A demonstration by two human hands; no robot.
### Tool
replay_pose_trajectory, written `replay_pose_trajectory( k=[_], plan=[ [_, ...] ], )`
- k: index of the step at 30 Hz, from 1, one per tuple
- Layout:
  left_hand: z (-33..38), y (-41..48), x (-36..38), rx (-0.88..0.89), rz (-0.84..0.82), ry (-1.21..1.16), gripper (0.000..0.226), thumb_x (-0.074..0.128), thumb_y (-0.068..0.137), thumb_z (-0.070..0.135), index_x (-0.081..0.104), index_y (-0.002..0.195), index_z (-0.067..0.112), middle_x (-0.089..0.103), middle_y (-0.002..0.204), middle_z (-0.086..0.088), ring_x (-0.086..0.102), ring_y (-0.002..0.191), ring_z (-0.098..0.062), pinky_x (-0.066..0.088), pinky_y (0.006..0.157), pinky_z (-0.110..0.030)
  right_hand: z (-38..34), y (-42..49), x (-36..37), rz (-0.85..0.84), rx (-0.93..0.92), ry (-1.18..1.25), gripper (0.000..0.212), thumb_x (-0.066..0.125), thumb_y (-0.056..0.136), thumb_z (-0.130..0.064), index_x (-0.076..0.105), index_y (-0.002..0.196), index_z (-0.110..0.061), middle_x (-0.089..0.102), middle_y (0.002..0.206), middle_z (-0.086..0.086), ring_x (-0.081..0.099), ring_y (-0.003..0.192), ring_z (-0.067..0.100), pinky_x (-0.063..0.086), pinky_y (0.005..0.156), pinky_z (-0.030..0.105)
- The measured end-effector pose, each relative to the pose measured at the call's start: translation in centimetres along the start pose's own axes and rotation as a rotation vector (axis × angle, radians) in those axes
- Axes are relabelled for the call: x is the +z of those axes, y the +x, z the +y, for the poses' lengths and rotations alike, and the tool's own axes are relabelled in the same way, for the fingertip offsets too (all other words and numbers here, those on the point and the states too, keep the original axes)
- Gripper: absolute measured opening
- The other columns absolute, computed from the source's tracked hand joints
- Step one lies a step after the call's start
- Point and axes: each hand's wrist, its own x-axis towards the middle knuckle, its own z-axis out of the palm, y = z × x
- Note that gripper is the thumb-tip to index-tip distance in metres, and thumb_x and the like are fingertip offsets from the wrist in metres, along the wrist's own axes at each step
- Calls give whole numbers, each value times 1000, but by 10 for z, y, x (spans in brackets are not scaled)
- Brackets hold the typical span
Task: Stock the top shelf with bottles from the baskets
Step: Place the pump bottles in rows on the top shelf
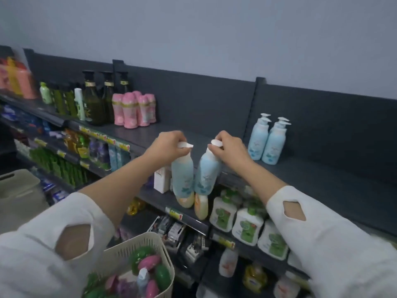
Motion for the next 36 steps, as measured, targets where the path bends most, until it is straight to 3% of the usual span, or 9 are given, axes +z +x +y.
replay_pose_trajectory(
  k=[4,9,12,19,24,26,28,32,36],
  plan=[
    [50,39,10,61,54,-90,23,63,85,28,63,94,7,60,90,-1,56,85,-17,42,68,-27,33,3,-52,108,39,5,26,52,92,-43,48,98,-18,62,94,5,60,81,26,52,71,39],
    [100,77,42,73,15,-175,23,63,85,28,62,95,7,59,90,-1,57,83,-18,48,68,-31,79,9,-94,175,117,-52,23,49,94,-38,47,101,-16,53,89,-3,52,82,22,38,67,31],
    [120,96,63,45,-37,-213,22,63,85,27,60,94,7,61,94,-5,59,81,-22,51,72,-35,105,15,-106,186,167,-92,25,47,94,-37,47,104,-14,58,95,3,55,86,27,43,68,34],
    [139,137,101,22,-87,-212,19,63,85,25,56,95,10,58,98,-4,55,85,-19,47,69,-30,152,38,-113,155,219,-137,32,47,95,-37,48,117,-14,59,113,9,57,95,31,46,75,36],
    [133,165,123,30,-169,-213,25,61,88,26,56,105,8,57,103,-5,56,90,-21,48,73,-33,167,61,-105,135,245,-191,32,45,95,-36,47,118,-13,59,110,10,55,88,29,43,68,33],
    [131,175,131,50,-193,-221,25,58,90,26,56,107,8,56,101,-4,54,87,-19,45,65,-26,172,70,-100,124,257,-203,31,45,95,-37,47,116,-14,58,108,9,52,85,28,42,67,33],
    [130,183,139,88,-211,-255,23,56,92,26,57,109,10,56,99,-3,52,84,-17,41,59,-20,174,77,-94,129,273,-171,29,47,93,-38,49,112,-15,57,104,6,52,85,27,44,69,34],
    [130,186,157,141,-215,-350,24,51,95,28,56,115,15,54,92,3,48,85,-13,36,62,-19,181,86,-83,203,281,-64,26,54,88,-42,53,103,-22,58,97,-4,57,92,23,46,72,33],
    [122,176,169,145,-190,-511,27,47,96,31,51,121,21,55,97,5,49,96,-14,36,76,-25,193,76,-71,245,320,243,54,62,84,-48,41,129,-28,58,110,-1,55,103,20,46,88,35]
  ],
)
